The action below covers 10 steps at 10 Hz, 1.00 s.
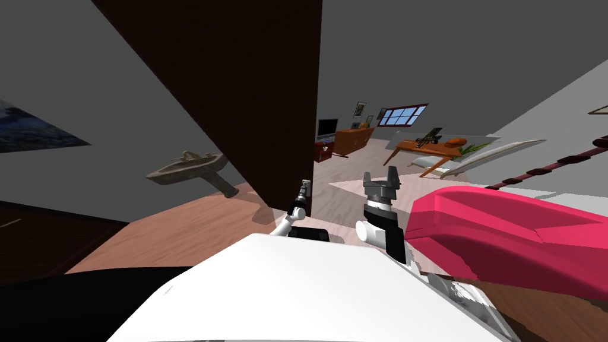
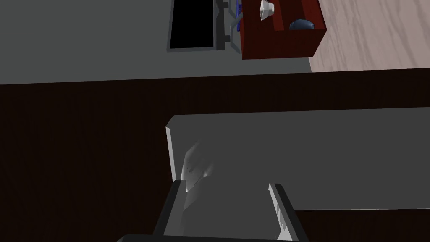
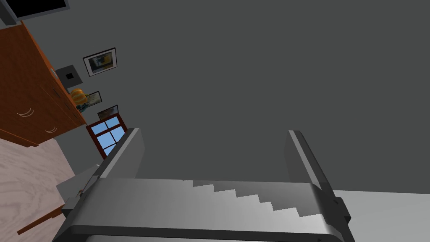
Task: Push the door open
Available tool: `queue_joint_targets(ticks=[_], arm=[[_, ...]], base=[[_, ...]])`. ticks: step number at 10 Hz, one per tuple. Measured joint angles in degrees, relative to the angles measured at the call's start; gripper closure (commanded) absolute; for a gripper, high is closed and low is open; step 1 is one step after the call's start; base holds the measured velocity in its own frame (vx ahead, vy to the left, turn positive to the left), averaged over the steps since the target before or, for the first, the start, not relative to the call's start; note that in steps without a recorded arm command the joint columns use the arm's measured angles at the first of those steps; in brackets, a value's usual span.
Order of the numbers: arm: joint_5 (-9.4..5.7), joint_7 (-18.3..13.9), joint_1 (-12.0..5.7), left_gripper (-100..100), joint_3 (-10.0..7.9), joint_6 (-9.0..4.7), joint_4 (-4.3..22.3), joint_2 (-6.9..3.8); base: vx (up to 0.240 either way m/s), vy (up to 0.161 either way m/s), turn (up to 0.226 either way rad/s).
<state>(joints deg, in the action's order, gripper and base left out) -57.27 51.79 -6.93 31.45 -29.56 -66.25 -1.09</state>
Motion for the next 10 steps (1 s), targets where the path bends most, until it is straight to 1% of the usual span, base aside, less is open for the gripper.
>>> queue_joint_targets(ticks=[3, 4, 5, 6, 7, 8, 9, 10], arm=[[-3.56, 3.75, 1.18, 100, 0.42, -1.64, -1.01, 1.32], [-4.6, 4.72, 1.38, 100, 0.51, -2.56, -1.03, 2.01], [-4.71, 4.92, 1.32, 100, 0.5, -2.82, -1.11, 2.11], [-5.03, 5.36, 1.92, 100, 0.98, -2.73, -1.76, 1.54], [-5.29, 5.82, 2.07, 100, 1.35, -2.8, -1.57, 1.36], [-5.4, 5.75, 2.17, 100, 1.91, -3.48, -1.42, 0.8], [-5.75, 5.9, 2.11, 100, 1.99, -4.15, -1.2, 0.51], [-6.37, 6.86, 2.69, -100, 1.35, -4.51, -2.34, -0.08]], base=[[0.141, -0.088, 0.067], [0.061, -0.047, 0.023], [0.132, 0.025, 0.056], [0.175, 0.02, 0.047], [0.185, -0.007, 0.071], [0.192, 0.004, 0.095], [0.226, -0.005, 0.147], [0.059, 0.017, 0.052]])
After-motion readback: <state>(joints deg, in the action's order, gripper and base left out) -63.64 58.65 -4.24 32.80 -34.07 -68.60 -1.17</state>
